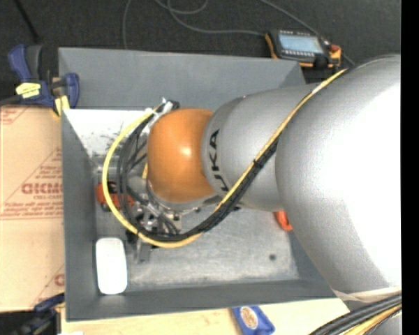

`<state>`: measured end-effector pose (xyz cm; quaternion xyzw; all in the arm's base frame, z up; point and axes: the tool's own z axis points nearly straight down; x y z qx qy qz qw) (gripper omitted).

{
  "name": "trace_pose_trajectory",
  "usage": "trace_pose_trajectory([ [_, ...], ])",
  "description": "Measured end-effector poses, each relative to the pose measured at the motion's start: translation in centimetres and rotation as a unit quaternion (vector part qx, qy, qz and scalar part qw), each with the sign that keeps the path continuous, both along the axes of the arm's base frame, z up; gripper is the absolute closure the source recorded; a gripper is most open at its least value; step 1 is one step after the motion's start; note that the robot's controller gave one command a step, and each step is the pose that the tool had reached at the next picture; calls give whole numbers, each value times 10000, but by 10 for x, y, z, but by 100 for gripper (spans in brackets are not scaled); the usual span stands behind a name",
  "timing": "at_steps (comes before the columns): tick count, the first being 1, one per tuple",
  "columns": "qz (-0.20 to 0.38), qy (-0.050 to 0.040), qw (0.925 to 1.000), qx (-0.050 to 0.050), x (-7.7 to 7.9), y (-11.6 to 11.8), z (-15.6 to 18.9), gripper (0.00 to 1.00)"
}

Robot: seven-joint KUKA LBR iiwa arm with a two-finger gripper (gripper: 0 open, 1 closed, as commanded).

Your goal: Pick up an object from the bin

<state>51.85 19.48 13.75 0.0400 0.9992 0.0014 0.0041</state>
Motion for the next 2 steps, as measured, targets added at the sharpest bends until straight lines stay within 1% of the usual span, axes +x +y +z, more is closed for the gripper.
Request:
trace_pose_trajectory([
  [1, 4, 75, 10000, -25, 7, -10, 34, 100],
  [2, -20, 5, 10000, 0, 14, -9, 70, 100],
])
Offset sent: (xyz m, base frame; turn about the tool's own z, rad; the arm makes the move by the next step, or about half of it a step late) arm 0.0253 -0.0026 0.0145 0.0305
